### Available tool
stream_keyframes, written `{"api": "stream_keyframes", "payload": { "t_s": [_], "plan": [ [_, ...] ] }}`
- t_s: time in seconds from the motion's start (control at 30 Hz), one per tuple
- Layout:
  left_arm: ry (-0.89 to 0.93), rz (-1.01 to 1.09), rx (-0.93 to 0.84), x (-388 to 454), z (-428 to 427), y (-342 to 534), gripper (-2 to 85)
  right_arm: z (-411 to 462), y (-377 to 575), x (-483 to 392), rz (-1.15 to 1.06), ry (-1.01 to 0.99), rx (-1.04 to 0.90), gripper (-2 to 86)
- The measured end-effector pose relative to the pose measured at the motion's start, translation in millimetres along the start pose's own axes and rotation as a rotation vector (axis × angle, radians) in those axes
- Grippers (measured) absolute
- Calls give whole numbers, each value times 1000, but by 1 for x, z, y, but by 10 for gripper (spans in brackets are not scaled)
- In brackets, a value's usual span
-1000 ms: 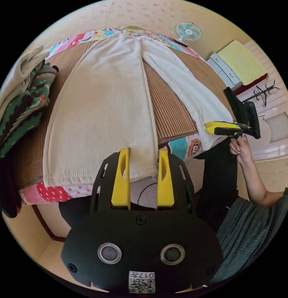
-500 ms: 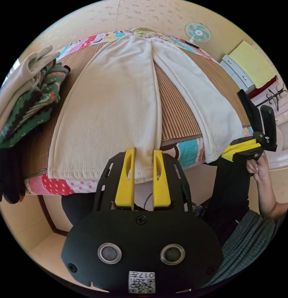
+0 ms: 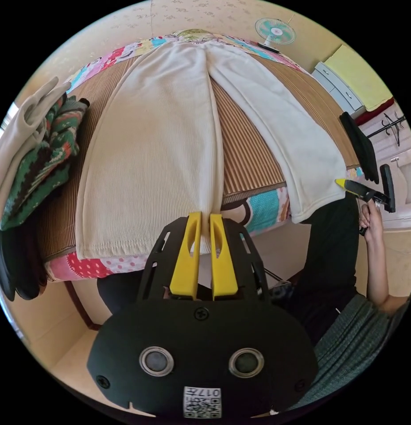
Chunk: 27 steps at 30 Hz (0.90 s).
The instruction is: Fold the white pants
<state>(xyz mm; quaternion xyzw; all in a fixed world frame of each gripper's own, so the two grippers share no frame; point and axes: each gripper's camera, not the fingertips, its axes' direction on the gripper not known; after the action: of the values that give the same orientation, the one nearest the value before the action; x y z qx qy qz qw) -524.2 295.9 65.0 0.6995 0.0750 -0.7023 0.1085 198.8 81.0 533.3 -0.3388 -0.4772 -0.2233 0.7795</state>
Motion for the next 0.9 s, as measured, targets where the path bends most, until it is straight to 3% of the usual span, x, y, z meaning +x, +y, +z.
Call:
{"api": "stream_keyframes", "payload": {
  "t_s": [0.13,0.27,0.4,0.47,0.57,0.7,0.83,0.9],
  "plan": [
    [24,-14,14,-11,9,6,40,-29,10,23,-59,-308,39,41],
    [217,-56,38,-38,10,18,37,-68,16,76,-7,-570,112,31],
    [607,-33,49,-16,28,32,34,-128,22,118,-17,-361,199,27],
    [613,25,26,5,37,37,36,-146,22,144,62,-258,195,26],
    [607,3,53,7,36,49,50,-179,31,159,67,-278,255,25],
    [875,123,131,0,20,66,64,-201,44,99,-175,-330,327,24],
    [745,265,114,9,-2,62,84,-159,34,32,-364,-497,266,24],
    [798,284,161,4,-10,47,126,-124,25,10,-413,-547,186,25]
  ]
}}
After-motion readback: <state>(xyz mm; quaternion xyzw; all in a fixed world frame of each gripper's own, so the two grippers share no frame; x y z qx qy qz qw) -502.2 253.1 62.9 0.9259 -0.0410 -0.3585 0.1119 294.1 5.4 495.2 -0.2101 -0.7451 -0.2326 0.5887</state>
